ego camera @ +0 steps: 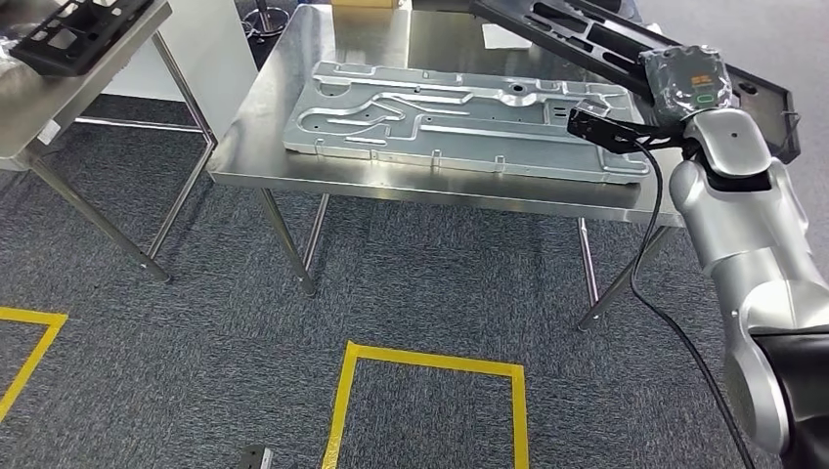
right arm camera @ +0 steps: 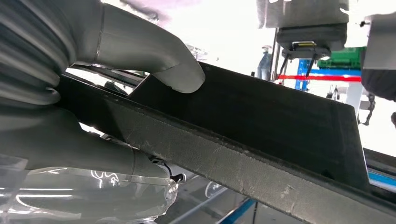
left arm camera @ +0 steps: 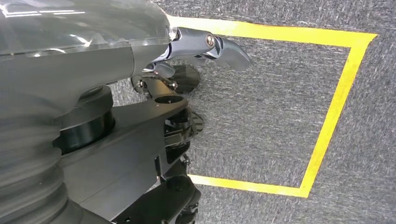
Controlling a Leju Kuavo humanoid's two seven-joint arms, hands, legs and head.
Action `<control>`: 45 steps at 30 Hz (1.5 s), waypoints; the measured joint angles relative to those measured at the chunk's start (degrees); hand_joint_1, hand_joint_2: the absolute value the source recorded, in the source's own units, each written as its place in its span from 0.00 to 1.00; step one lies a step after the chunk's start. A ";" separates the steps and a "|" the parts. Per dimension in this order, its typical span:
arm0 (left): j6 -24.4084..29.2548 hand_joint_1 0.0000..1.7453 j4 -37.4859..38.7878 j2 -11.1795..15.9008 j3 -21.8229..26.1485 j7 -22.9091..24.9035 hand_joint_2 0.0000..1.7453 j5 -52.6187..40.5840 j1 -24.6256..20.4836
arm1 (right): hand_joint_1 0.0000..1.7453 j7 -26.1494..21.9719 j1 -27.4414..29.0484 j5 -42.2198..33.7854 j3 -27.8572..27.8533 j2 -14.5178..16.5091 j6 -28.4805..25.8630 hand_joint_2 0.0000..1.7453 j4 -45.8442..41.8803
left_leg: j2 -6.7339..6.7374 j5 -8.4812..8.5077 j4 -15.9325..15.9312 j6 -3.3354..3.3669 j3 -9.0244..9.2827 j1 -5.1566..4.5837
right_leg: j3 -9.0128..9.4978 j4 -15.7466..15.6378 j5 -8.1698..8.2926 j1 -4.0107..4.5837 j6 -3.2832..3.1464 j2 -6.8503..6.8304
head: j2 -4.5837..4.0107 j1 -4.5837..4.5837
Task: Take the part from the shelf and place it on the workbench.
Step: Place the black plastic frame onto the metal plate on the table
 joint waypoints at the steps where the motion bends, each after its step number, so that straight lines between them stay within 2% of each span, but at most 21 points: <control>1: -0.03 0.00 0.00 0.02 0.00 0.02 1.00 0.01 -0.09 | 1.00 -0.25 -0.56 0.24 0.72 0.04 0.45 1.00 0.71 | 0.00 0.00 0.00 0.00 0.00 0.00 | 0.00 0.00 0.00 0.00 0.00 0.01 | 0.00 0.00; 15: -1.93 0.00 0.00 0.10 1.12 0.86 1.00 2.19 -0.32 | 1.00 -2.84 -2.25 -0.55 5.05 1.56 1.80 1.00 6.38 | 0.01 -0.04 0.06 0.03 -0.05 -0.02 | 0.00 -0.05 0.02 -0.03 0.02 0.02 | 0.00 0.00; 19: -2.39 0.00 0.00 0.16 1.38 1.10 1.00 2.07 -0.33 | 1.00 -2.58 -2.08 -0.55 5.27 1.97 1.62 1.00 7.17 | 0.04 -0.27 0.03 0.86 -0.21 -0.33 | 0.15 -0.09 0.56 -0.32 0.55 0.02 | 0.00 -0.01; 21: -2.60 0.00 0.00 0.15 1.42 1.34 1.00 2.05 -0.33 | 1.00 -2.49 -1.95 -0.56 5.30 2.01 1.44 1.00 7.35 | 0.04 -0.43 -0.95 1.33 0.53 -0.04 | -0.01 0.89 0.83 -0.27 0.85 0.07 | -0.01 0.00; 23: -2.68 0.00 0.00 0.14 1.45 1.75 1.00 2.04 -0.33 | 1.00 -2.38 -1.89 -0.57 5.34 2.00 1.11 1.00 7.38 | 0.11 -0.69 -1.70 1.71 1.63 0.40 | -1.77 3.71 -0.43 -0.42 1.21 0.15 | -0.01 0.00; 24: -2.70 0.00 0.00 0.12 1.47 1.92 1.00 2.03 -0.31 | 1.00 -2.28 -1.87 -0.56 5.35 1.99 0.96 1.00 7.40 | 0.19 -0.79 -1.83 1.75 1.98 0.54 | -3.53 6.40 -1.72 -0.55 1.47 0.19 | -0.01 0.01; 26: -2.76 0.00 0.00 0.03 1.49 2.13 1.00 2.02 -0.16 | 1.00 -2.09 -1.67 -0.49 5.36 1.98 0.81 1.00 7.55 | 0.30 -1.27 -1.80 1.51 2.65 0.85 | -7.67 12.89 -4.02 -0.96 2.20 0.23 | -0.01 0.01; 27: -2.79 0.00 0.00 0.00 1.49 2.22 1.00 2.01 -0.03 | 1.00 -2.01 -1.47 -0.44 5.37 1.97 0.81 1.00 7.65 | 0.32 -1.62 -1.76 1.20 3.10 1.10 | -9.09 14.67 -4.06 -1.26 2.58 0.19 | -0.01 0.02; 28: -2.80 0.00 0.00 -0.03 1.49 2.31 1.00 2.01 0.11 | 1.00 -1.96 -1.27 -0.38 5.38 1.95 0.83 1.00 7.74 | 0.35 -2.06 -1.69 0.78 3.64 1.44 | -9.53 14.47 -3.18 -1.59 2.95 0.13 | -0.01 0.02; 29: -2.79 0.00 0.00 -0.03 1.49 2.39 1.00 1.99 0.22 | 1.00 -1.93 -1.15 -0.32 5.39 1.92 0.84 1.00 7.79 | 0.37 -2.60 -1.59 0.27 4.29 1.85 | -8.83 12.10 -1.49 -1.97 3.40 -0.01 | -0.01 0.02; 31: -2.76 0.00 0.00 0.01 1.49 2.48 1.00 1.99 0.33 | 1.00 -1.92 -1.14 -0.25 5.40 1.76 0.89 1.00 7.84 | 0.48 -4.03 -1.25 -0.97 5.68 2.52 | -5.80 4.36 2.68 -2.64 4.41 -0.84 | -0.02 0.02; 33: -2.65 0.00 0.00 0.05 1.51 2.51 1.00 1.99 0.30 | 1.00 -1.95 -1.35 -0.19 5.42 1.57 1.03 1.00 7.86 | 0.72 -5.24 -1.43 -2.24 6.70 2.67 | -4.02 -0.08 4.08 -2.51 3.66 -1.39 | -0.02 -0.01; 35: -2.57 0.00 0.00 0.05 1.54 2.54 1.00 1.98 0.23 | 1.00 -1.91 -1.59 -0.06 5.46 1.44 1.18 1.00 7.82 | 0.88 -5.20 -1.46 -3.45 7.38 2.71 | -3.58 -0.31 3.00 -2.11 1.71 -0.98 | -0.01 -0.08; 37: -2.57 0.00 -0.02 0.02 1.55 2.55 1.00 1.97 0.08 | 1.00 -1.88 -1.73 0.05 5.47 1.38 1.20 1.00 7.62 | 0.72 -3.24 2.21 -4.16 5.74 2.99 | -2.52 -0.35 2.03 -2.11 0.41 -0.45 | 0.00 -0.13; 38: -2.57 0.00 -0.03 0.01 1.56 2.55 1.00 1.97 0.00 | 1.00 -1.87 -1.79 0.07 5.48 1.38 1.20 1.00 7.52 | 0.58 -2.19 5.74 -4.19 3.54 3.06 | -1.69 -0.47 1.40 -2.04 -0.14 -0.20 | 0.00 -0.15; 39: -2.56 0.00 -0.04 -0.01 1.57 2.55 1.00 1.97 -0.01 | 1.00 -1.85 -1.66 0.08 5.50 1.41 1.23 1.00 7.47 | 0.41 -1.95 9.73 -4.07 0.77 3.01 | -0.72 -0.70 0.66 -1.88 -0.60 0.03 | 0.00 -0.16; 40: -2.56 0.00 -0.03 0.00 1.59 2.55 1.00 1.97 0.10 | 1.00 -1.82 -1.40 0.10 5.51 1.43 1.31 1.00 7.53 | 0.26 -3.09 13.22 -3.85 -1.97 2.79 | 0.45 -0.96 -0.18 -1.63 -0.97 0.25 | 0.00 -0.17; 42: -2.55 0.00 -0.02 0.01 1.68 2.54 1.00 1.99 0.49 | 1.00 -1.94 -0.48 0.14 5.62 1.49 1.57 1.00 7.72 | 0.02 -8.63 16.22 -3.23 -6.18 2.08 | 3.24 -1.59 -1.98 -1.04 -1.48 0.75 | 0.00 -0.17; 43: -2.56 0.00 -0.02 0.01 1.77 2.52 1.00 2.01 0.67 | 1.00 -2.04 -0.06 0.16 5.69 1.50 1.69 1.00 7.78 | -0.10 -11.24 15.59 -2.67 -7.55 1.58 | 4.76 -1.90 -2.92 -0.71 -1.64 1.03 | 0.00 -0.17; 44: -2.57 0.00 -0.02 0.01 1.86 2.50 1.00 2.03 0.79 | 1.00 -2.13 0.24 0.17 5.75 1.51 1.77 1.00 7.80 | -0.22 -12.23 13.64 -1.84 -8.46 1.01 | 6.32 -2.21 -3.90 -0.35 -1.77 1.27 | -0.01 -0.17; 45: -2.58 0.00 -0.02 0.02 1.94 2.49 1.00 2.05 0.92 | 1.00 -2.16 0.43 0.17 5.79 1.51 1.80 1.00 7.81 | -0.44 -10.61 10.57 -0.72 -9.01 0.36 | 7.92 -2.55 -4.94 0.03 -1.90 1.45 | -0.01 -0.17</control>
